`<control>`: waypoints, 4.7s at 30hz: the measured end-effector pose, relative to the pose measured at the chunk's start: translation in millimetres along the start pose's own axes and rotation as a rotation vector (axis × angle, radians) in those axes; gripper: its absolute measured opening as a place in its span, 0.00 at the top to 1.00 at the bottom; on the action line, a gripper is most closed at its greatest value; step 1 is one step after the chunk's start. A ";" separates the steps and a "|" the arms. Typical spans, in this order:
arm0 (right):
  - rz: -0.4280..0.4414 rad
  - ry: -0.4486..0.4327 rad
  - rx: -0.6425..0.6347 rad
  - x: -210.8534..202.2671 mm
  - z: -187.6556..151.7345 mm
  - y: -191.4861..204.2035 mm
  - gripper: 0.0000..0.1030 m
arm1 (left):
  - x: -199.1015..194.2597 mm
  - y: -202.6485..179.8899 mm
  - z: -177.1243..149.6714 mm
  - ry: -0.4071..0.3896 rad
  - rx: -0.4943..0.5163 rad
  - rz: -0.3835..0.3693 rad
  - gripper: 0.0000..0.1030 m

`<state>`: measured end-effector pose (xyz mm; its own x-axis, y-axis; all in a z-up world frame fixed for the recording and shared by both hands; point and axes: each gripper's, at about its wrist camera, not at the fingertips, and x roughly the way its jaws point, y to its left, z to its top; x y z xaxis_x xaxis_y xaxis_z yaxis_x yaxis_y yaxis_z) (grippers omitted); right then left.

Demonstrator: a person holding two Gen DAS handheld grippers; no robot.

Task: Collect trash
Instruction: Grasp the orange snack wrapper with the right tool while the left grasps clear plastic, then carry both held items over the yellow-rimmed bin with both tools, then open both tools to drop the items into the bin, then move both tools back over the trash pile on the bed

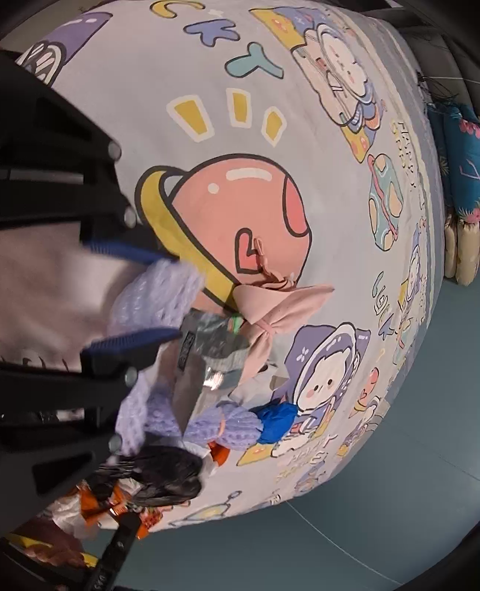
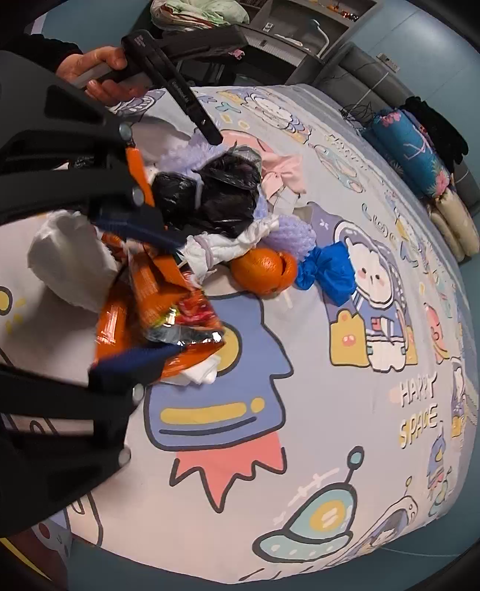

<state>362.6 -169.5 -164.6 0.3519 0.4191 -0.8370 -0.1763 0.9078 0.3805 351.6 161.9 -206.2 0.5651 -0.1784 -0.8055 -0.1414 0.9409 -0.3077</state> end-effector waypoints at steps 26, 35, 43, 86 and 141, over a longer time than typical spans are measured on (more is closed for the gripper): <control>-0.019 -0.192 -0.018 -87.9 -31.8 8.9 0.80 | -94.1 0.9 -14.3 -0.163 0.006 -0.114 0.86; 0.007 -0.270 0.010 -129.9 -46.4 1.5 0.80 | -141.2 5.5 -13.9 -0.239 0.000 -0.139 0.86; 0.027 -0.314 0.045 -163.2 -66.6 -10.7 0.80 | -171.3 -11.1 -22.4 -0.273 0.037 -0.147 0.86; -0.252 -0.557 0.296 -320.2 -166.1 -143.4 0.80 | -179.7 -320.2 -154.0 -0.036 0.607 -0.461 0.86; -0.107 -0.548 0.175 -299.4 -140.0 -105.6 0.39 | -175.8 -263.1 -132.4 -0.143 0.466 -0.318 0.16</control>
<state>147.1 -392.8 -9.3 0.7921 0.2284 -0.5661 0.0244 0.9148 0.4032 181.8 -92.5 -50.8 0.6305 -0.4626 -0.6233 0.4073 0.8807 -0.2417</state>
